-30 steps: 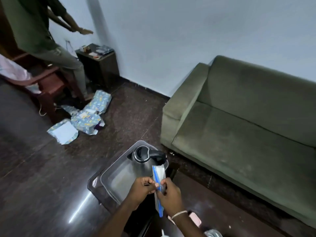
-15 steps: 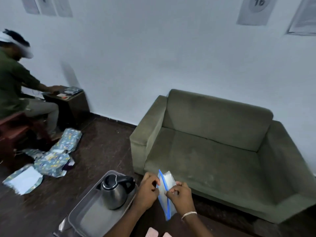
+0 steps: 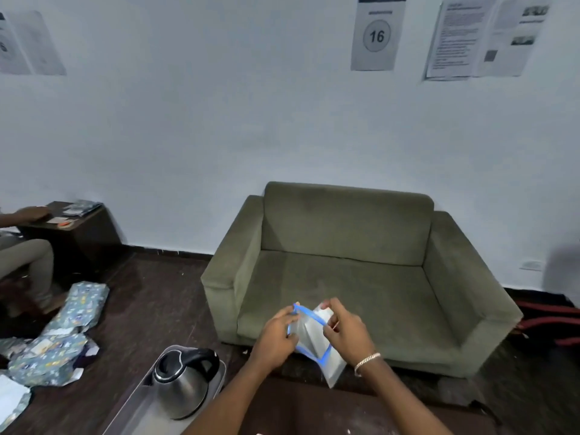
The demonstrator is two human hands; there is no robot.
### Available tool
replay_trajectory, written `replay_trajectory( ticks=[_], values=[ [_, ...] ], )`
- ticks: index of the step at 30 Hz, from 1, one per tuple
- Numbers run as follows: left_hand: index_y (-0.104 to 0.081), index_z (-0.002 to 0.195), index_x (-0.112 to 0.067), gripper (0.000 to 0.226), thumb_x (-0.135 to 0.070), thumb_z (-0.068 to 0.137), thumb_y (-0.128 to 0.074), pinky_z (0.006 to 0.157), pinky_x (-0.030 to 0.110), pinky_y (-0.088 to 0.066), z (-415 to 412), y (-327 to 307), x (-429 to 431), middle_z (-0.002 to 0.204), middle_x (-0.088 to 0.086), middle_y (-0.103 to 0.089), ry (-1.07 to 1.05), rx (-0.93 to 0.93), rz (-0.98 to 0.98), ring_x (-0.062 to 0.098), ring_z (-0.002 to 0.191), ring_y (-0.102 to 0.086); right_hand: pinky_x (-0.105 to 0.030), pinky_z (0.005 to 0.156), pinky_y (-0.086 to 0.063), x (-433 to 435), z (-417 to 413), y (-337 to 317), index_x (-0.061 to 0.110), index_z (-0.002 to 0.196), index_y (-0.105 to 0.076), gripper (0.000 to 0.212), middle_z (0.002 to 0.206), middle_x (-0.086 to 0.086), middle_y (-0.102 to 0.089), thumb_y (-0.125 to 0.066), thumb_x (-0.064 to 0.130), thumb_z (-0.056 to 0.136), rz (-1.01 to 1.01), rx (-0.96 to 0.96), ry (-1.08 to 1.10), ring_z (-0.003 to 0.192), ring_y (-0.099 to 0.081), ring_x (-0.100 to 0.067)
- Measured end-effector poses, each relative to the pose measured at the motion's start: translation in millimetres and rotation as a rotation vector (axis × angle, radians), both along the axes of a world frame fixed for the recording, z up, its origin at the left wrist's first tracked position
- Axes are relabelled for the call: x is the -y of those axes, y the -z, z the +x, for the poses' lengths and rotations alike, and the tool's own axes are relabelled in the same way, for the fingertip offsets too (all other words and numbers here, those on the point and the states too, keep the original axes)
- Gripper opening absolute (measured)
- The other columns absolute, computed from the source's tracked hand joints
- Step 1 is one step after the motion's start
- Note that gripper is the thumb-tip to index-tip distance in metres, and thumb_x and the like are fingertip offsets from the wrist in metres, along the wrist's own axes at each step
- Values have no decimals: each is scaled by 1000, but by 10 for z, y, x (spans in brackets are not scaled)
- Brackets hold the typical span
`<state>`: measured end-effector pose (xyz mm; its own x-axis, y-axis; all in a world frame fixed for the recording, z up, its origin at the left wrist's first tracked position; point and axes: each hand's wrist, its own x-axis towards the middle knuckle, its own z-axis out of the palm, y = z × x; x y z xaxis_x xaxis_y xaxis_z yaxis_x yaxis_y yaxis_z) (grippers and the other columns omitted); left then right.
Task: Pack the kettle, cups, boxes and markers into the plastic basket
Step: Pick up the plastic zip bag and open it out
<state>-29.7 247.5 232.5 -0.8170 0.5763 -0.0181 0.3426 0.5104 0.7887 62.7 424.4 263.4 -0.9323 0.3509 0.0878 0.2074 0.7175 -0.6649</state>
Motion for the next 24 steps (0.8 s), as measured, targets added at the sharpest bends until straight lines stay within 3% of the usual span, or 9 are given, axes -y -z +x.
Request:
replay_trajectory(
  ticks=[3, 7, 10, 13, 16, 19, 21, 23, 24],
  values=[
    [-66, 134, -7, 55, 6, 81, -58, 105, 32, -47, 76, -79, -109, 152, -15, -46, 24, -21, 34, 40, 116, -57, -30, 71, -48, -62, 70, -112, 37, 97, -67, 27, 76, 7, -57, -54, 16, 84, 157, 101, -59, 75, -62, -12],
    [-67, 132, -5, 57, 8, 78, -56, 100, 36, -52, 138, -107, -173, 154, -14, -50, 61, -45, 72, 42, 109, -53, -37, 78, -34, -68, 95, -126, 31, 94, -72, 27, 89, 10, -45, -48, 19, 90, 413, 264, -41, 96, -61, -20],
    [-67, 132, -5, 58, 7, 77, -57, 104, 37, -51, 169, -96, -184, 150, -16, -51, 78, -42, 77, 34, 112, -61, -40, 81, -33, -44, 103, -115, 28, 97, -72, 26, 100, 5, -53, -49, 17, 90, 493, 291, -9, 107, -53, -22],
    [-67, 132, -7, 58, 6, 76, -56, 111, 35, -48, 210, -88, -184, 149, -12, -54, 88, -19, 72, 21, 121, -64, -39, 85, -50, -9, 153, -110, 18, 102, -70, 24, 110, -5, -59, -49, 17, 89, 454, 354, 20, 108, -61, -29],
    [-67, 133, -10, 61, 3, 74, -54, 115, 27, -43, 273, -85, -183, 149, -11, -54, 118, -2, 68, 8, 133, -56, -35, 77, -51, 55, 162, -145, 13, 104, -64, 24, 109, -10, -68, -48, 20, 87, 395, 484, 82, 100, -68, -33],
    [-64, 136, -10, 65, 5, 74, -56, 114, 32, -45, 368, -73, -189, 151, -10, -51, 157, 9, 81, 14, 126, -61, -31, 69, -44, 183, 125, -178, 12, 79, -53, 9, 104, -18, -69, -47, 13, 85, 204, 472, 94, 97, -67, -37],
    [-62, 139, -11, 64, 7, 77, -58, 116, 32, -43, 440, -59, -195, 153, -7, -50, 178, 6, 91, 11, 130, -59, -27, 65, -37, 261, 108, -152, 14, 63, -42, 24, 101, -23, -70, -46, 7, 86, 96, 442, 64, 99, -65, -39],
    [-61, 141, -10, 61, 8, 82, -57, 119, 26, -39, 511, -44, -187, 154, -6, -50, 199, 11, 125, 5, 138, -52, -24, 66, -36, 339, 119, -102, 10, 71, -57, 23, 111, -23, -70, -45, 5, 90, 28, 484, -26, 105, -64, -36],
    [-60, 141, -9, 61, 9, 83, -55, 119, 25, -39, 543, -35, -176, 155, -6, -49, 211, 26, 138, 5, 139, -51, -22, 70, -37, 371, 136, -67, 4, 88, -66, 22, 118, -21, -69, -44, 5, 93, -2, 531, -67, 109, -63, -33]
  ],
)
